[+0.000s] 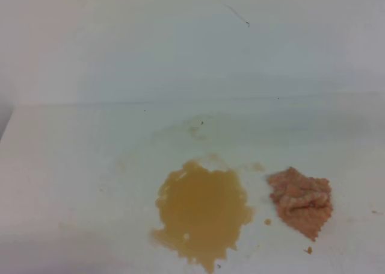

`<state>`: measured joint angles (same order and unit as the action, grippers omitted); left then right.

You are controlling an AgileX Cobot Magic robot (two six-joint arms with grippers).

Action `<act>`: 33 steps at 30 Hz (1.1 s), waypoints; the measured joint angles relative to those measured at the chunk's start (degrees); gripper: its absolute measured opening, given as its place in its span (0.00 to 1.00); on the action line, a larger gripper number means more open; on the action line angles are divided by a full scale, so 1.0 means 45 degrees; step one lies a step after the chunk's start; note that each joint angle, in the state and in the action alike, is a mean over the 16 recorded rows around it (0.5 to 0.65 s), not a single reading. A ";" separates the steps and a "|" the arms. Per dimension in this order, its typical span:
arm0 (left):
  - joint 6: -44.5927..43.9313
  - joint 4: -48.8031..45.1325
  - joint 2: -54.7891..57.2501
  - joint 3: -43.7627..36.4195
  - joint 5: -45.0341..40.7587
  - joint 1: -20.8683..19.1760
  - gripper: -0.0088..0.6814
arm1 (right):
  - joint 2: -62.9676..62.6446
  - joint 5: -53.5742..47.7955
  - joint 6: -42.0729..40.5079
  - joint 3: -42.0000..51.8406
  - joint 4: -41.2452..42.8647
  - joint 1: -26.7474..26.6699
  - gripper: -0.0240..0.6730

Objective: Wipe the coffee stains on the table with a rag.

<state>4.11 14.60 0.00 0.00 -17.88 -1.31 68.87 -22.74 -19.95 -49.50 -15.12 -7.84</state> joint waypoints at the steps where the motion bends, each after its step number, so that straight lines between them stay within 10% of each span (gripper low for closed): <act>1: 0.0000 0.0000 0.0000 0.0000 0.0000 0.0000 0.01 | 0.0342 -0.0236 -0.0482 -0.0162 -0.0268 -0.0204 0.04; 9: 0.0000 0.0000 0.0000 0.0000 0.0000 0.0000 0.01 | 0.3295 -0.2497 -0.2176 -0.1983 -0.1326 -0.1560 0.16; 22: -0.0001 0.0000 -0.0021 -0.0031 0.0013 0.0001 0.01 | 0.7265 -0.5670 -0.0583 -0.4813 -0.1035 -0.1899 0.64; 33: -0.0001 0.0000 -0.0021 -0.0031 0.0013 0.0001 0.01 | 0.9074 -0.5289 0.0854 -0.5134 0.0083 -0.2419 0.69</act>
<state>4.10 14.60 -0.09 -0.14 -17.82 -1.31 109.70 -46.54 -16.11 -72.60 -14.75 -18.72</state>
